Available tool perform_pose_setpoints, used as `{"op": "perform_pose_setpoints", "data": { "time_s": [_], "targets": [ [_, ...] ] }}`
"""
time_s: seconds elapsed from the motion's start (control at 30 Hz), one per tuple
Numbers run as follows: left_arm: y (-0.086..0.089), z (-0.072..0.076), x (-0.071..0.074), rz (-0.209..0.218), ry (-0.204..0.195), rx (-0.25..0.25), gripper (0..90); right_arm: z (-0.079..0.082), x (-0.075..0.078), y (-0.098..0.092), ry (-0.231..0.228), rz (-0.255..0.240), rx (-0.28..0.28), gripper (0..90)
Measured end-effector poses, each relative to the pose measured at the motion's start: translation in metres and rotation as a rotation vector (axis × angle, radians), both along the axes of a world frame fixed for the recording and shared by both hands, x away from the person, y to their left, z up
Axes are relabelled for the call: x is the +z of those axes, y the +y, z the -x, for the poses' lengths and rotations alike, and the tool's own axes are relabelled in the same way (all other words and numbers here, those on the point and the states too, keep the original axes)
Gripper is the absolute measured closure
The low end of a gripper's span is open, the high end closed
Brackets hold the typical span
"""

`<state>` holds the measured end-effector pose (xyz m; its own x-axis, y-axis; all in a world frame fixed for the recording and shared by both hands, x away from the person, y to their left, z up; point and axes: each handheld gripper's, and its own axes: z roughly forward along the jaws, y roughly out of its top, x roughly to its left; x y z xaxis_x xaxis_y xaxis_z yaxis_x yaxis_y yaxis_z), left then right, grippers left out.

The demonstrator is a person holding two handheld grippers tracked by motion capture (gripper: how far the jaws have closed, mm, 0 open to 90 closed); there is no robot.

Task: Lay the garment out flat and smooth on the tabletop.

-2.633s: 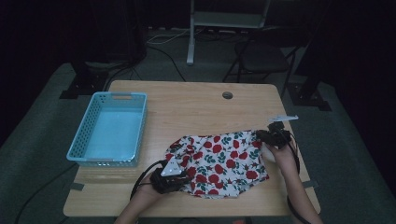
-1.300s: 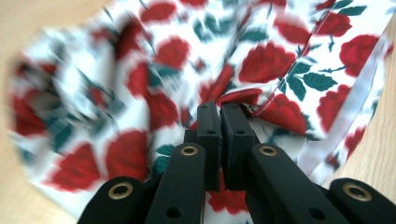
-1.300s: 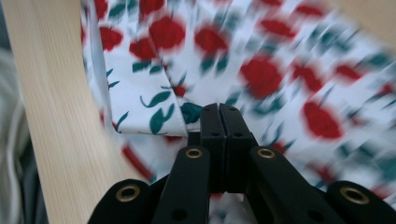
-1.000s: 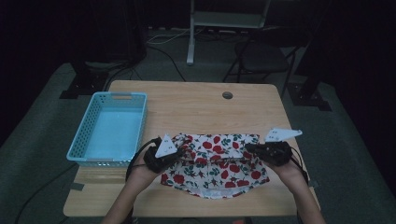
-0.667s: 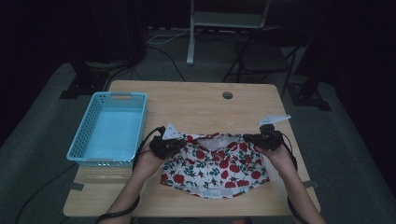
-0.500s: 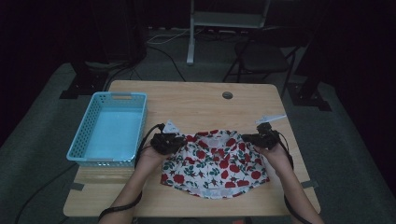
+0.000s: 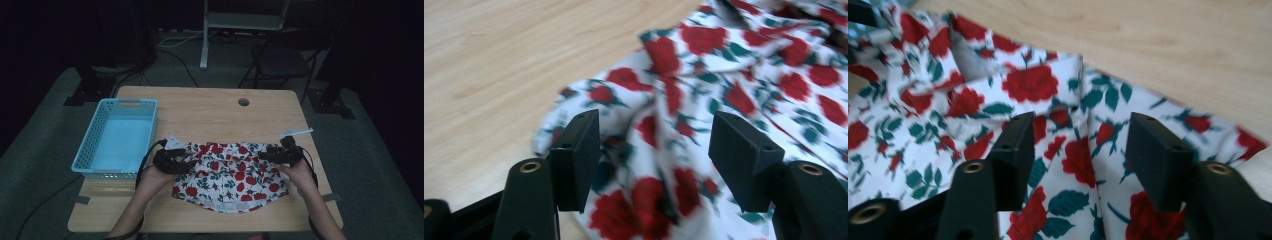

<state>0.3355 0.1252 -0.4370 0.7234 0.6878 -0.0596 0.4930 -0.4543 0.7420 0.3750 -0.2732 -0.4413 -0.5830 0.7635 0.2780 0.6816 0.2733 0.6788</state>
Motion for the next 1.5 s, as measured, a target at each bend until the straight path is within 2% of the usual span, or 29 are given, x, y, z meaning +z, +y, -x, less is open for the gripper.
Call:
{"op": "perform_pose_setpoints", "data": {
  "time_s": [0.07, 0.2, 0.23, 0.27, 0.3, 0.37, 0.47, 0.57, 0.6, 0.67, 0.73, 0.83, 0.93, 0.97, 1.07, 1.1, 1.13, 1.17, 1.2, 1.23, 1.27, 1.3, 1.33, 1.4, 1.43, 1.5],
  "targets": [
    [-0.002, 0.004, -0.001, -0.014, 0.007, -0.027, 38.4, -0.002, -0.008, 0.002, 0.025, 0.007, 0.005, 42.8],
    [-0.008, 0.005, -0.011, -0.099, 0.021, -0.060, 39.0, -0.002, -0.018, 0.010, 0.049, 0.028, 0.046, 42.9],
    [-0.007, 0.004, -0.014, -0.102, 0.024, -0.063, 44.1, -0.001, -0.020, 0.013, 0.047, 0.038, 0.061, 46.4],
    [-0.005, 0.003, -0.017, -0.107, 0.021, -0.065, 52.8, 0.001, -0.021, 0.015, 0.039, 0.065, 0.082, 57.4],
    [-0.004, 0.003, -0.019, -0.114, 0.017, -0.066, 65.5, 0.003, -0.022, 0.017, 0.031, 0.102, 0.096, 67.3],
    [0.000, 0.003, -0.024, -0.128, 0.023, -0.055, 78.4, 0.007, -0.025, 0.018, 0.009, 0.204, 0.104, 81.2],
    [0.003, 0.008, -0.029, -0.131, 0.032, -0.074, 85.9, 0.013, -0.025, 0.011, 0.000, 0.220, 0.102, 86.3],
    [0.000, 0.020, -0.029, -0.157, 0.027, -0.112, 86.3, 0.025, -0.026, 0.005, -0.010, 0.208, 0.114, 86.6],
    [-0.002, 0.028, -0.029, -0.173, 0.021, -0.130, 86.3, 0.029, -0.027, 0.003, -0.016, 0.203, 0.118, 86.6],
    [-0.007, 0.046, -0.029, -0.217, 0.000, -0.159, 86.1, 0.046, -0.029, -0.001, -0.034, 0.186, 0.125, 86.6],
    [-0.009, 0.062, -0.028, -0.250, -0.012, -0.186, 85.9, 0.063, -0.031, -0.005, -0.051, 0.179, 0.158, 86.5],
    [-0.010, 0.083, -0.026, -0.264, -0.003, -0.240, 85.8, 0.085, -0.030, -0.008, -0.048, 0.177, 0.205, 86.6],
    [-0.011, 0.088, -0.028, -0.257, -0.019, -0.243, 82.1, 0.093, -0.027, -0.003, -0.053, 0.227, 0.232, 86.5],
    [-0.010, 0.087, -0.029, -0.243, -0.009, -0.241, 82.1, 0.092, -0.027, -0.001, -0.053, 0.239, 0.236, 86.5],
    [-0.012, 0.081, -0.026, -0.245, 0.000, -0.254, 87.2, 0.084, -0.023, 0.006, -0.018, 0.270, 0.270, 87.8],
    [-0.015, 0.074, -0.022, -0.243, -0.012, -0.252, 87.7, 0.081, -0.021, 0.008, -0.010, 0.269, 0.283, 88.0],
    [-0.018, 0.057, -0.008, -0.222, -0.064, -0.196, 87.7, 0.073, -0.015, 0.010, -0.018, 0.259, 0.278, 88.1],
    [-0.018, 0.037, 0.010, -0.168, -0.142, -0.111, 87.3, 0.055, 0.003, 0.009, -0.071, 0.239, 0.216, 87.9],
    [-0.015, 0.016, 0.030, -0.096, -0.218, 0.028, 81.4, 0.036, 0.024, 0.004, -0.143, 0.176, 0.116, 86.0],
    [-0.012, -0.005, 0.050, -0.069, -0.288, 0.185, 66.8, 0.015, 0.046, -0.004, -0.205, 0.093, -0.012, 75.0],
    [-0.006, -0.022, 0.066, -0.048, -0.337, 0.296, 55.8, -0.003, 0.067, -0.011, -0.244, 0.060, -0.135, 62.3],
    [0.001, -0.038, 0.078, -0.032, -0.348, 0.355, 51.3, -0.019, 0.084, -0.016, -0.268, 0.058, -0.222, 52.5],
    [0.007, -0.049, 0.086, -0.011, -0.328, 0.394, 47.7, -0.030, 0.097, -0.021, -0.271, 0.053, -0.274, 49.9],
    [0.016, -0.058, 0.092, 0.023, -0.309, 0.423, 40.0, -0.037, 0.112, -0.025, -0.279, 0.024, -0.292, 45.7],
    [0.017, -0.058, 0.092, 0.026, -0.300, 0.407, 40.0, -0.036, 0.114, -0.025, -0.287, 0.031, -0.284, 43.9],
    [0.019, -0.054, 0.084, 0.071, -0.250, 0.366, 40.0, -0.029, 0.110, -0.023, -0.291, 0.040, -0.272, 42.0]
  ]
}}
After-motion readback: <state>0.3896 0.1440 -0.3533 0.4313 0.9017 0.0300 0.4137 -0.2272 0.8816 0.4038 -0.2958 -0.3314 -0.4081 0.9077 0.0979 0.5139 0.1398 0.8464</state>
